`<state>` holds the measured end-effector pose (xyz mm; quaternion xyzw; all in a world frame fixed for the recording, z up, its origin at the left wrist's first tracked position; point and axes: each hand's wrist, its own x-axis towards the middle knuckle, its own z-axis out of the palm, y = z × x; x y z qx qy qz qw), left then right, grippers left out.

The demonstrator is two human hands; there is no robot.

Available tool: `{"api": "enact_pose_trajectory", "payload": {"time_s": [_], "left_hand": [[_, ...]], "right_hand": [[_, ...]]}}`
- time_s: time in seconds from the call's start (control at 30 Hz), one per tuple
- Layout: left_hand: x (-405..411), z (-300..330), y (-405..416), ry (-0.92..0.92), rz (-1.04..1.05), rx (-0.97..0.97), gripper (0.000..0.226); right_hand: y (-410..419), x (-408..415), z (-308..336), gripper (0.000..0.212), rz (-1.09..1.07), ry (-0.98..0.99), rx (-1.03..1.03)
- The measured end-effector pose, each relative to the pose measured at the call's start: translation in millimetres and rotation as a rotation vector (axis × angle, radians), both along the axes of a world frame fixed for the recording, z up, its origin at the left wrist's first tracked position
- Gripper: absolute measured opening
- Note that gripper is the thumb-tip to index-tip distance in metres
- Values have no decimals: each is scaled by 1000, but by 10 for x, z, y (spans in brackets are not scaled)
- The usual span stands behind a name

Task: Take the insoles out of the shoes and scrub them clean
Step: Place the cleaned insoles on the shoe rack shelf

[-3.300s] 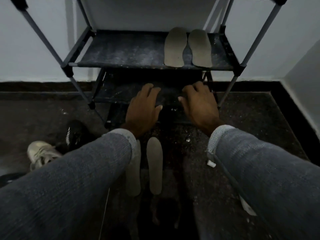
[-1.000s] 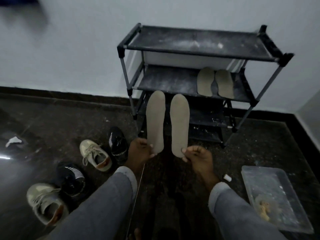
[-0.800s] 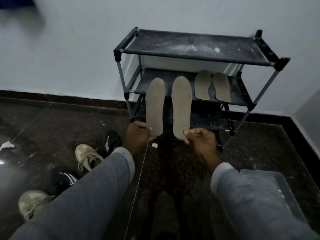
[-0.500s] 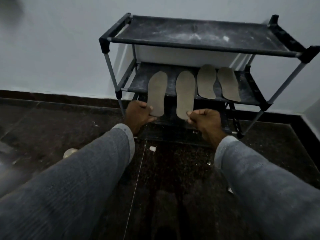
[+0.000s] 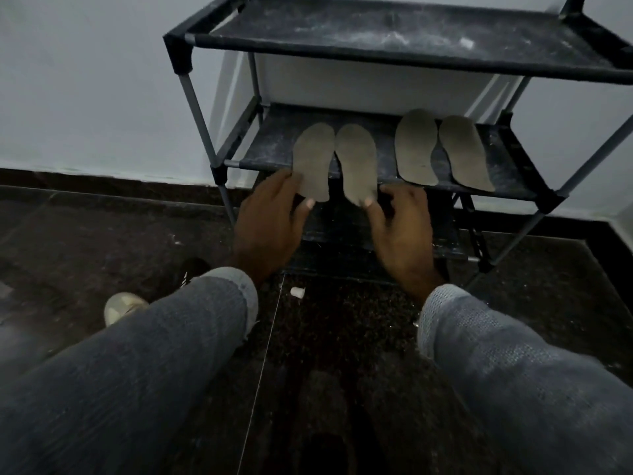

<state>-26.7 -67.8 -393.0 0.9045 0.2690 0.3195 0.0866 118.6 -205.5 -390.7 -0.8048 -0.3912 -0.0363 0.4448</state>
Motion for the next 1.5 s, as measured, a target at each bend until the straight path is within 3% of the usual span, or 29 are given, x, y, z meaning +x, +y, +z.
{"api": "enact_pose_trajectory", "payload": {"time_s": [0.1,0.3,0.4,0.5,0.73,0.9,1.23,1.5], "left_hand": [[30,1,40,206,-72,161,38],[135,108,177,297,-122,165,40],[201,175,243,341,-137,106,57],[321,170,377,364,-118,75,38],[515,208,459,350,-120,39,31],[554,225,505,337,-123,-20,34],[571,210,537,314,-124,-54,35],[569,203,572,338,-139,-52,37]], "right_hand": [[7,45,-77,30,173,-305,-150],[223,226,-76,19,255,-469,-275],[349,309,-38,14,247,-468,-289],[462,392,-5,15,221,-492,-348],[685,540,15,19,187,-489,-418],[792,623,29,23,161,-425,-511],[707,631,13,18,177,-458,-421],[722,693,86,23,195,-440,-591]]}}
